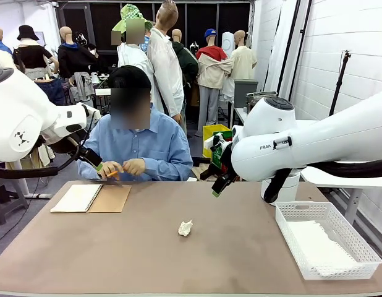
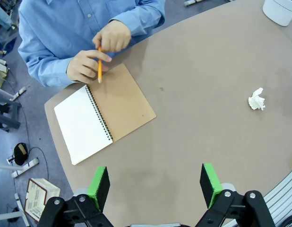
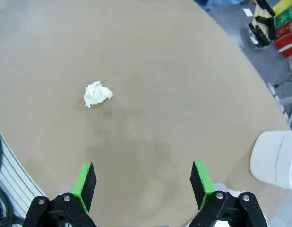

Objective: Sort the paper based on its condition.
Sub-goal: If a person hands you a paper, place it in the Organizing basket , and if it's crumpled, put it in the Trash can.

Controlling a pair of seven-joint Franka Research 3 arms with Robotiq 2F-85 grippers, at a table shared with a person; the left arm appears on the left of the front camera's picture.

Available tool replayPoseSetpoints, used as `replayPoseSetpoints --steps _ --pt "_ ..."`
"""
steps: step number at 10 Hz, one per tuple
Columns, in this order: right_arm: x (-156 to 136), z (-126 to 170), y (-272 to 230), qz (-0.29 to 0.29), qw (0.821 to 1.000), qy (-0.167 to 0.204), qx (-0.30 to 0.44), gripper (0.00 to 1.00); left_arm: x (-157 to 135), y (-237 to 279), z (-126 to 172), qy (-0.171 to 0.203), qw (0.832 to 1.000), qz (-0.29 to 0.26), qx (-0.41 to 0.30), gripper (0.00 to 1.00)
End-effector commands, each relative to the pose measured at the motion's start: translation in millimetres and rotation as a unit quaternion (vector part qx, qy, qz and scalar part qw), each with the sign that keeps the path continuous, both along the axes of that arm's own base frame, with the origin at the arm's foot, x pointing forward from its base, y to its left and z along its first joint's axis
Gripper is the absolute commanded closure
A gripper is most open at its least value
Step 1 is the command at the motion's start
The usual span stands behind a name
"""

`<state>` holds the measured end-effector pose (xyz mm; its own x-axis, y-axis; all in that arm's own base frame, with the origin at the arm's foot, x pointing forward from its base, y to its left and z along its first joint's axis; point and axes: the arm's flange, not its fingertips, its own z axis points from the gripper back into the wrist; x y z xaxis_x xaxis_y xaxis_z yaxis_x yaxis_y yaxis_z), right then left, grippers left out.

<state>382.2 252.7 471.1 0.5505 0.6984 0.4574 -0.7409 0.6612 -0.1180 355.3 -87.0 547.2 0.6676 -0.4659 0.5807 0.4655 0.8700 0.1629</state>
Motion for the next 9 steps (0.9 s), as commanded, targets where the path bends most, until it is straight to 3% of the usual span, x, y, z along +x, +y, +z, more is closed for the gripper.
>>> replayPoseSetpoints --steps 1,4,9 --pt "8.3 -4.3 13.0 -0.036 0.999 0.028 0.016 0.0 0.5 1.1 -0.1 0.001 1.0 0.001 -0.001 0.0" --pt "29.6 -24.9 52.5 -0.131 0.987 0.088 -0.013 0.0 0.5 1.1 -0.1 0.001 1.0 0.001 -0.001 0.0" --pt "56.2 -58.6 109.6 -0.118 0.979 0.16 0.037 0.0 0.5 1.1 -0.1 0.001 1.0 0.001 -0.001 0.0"
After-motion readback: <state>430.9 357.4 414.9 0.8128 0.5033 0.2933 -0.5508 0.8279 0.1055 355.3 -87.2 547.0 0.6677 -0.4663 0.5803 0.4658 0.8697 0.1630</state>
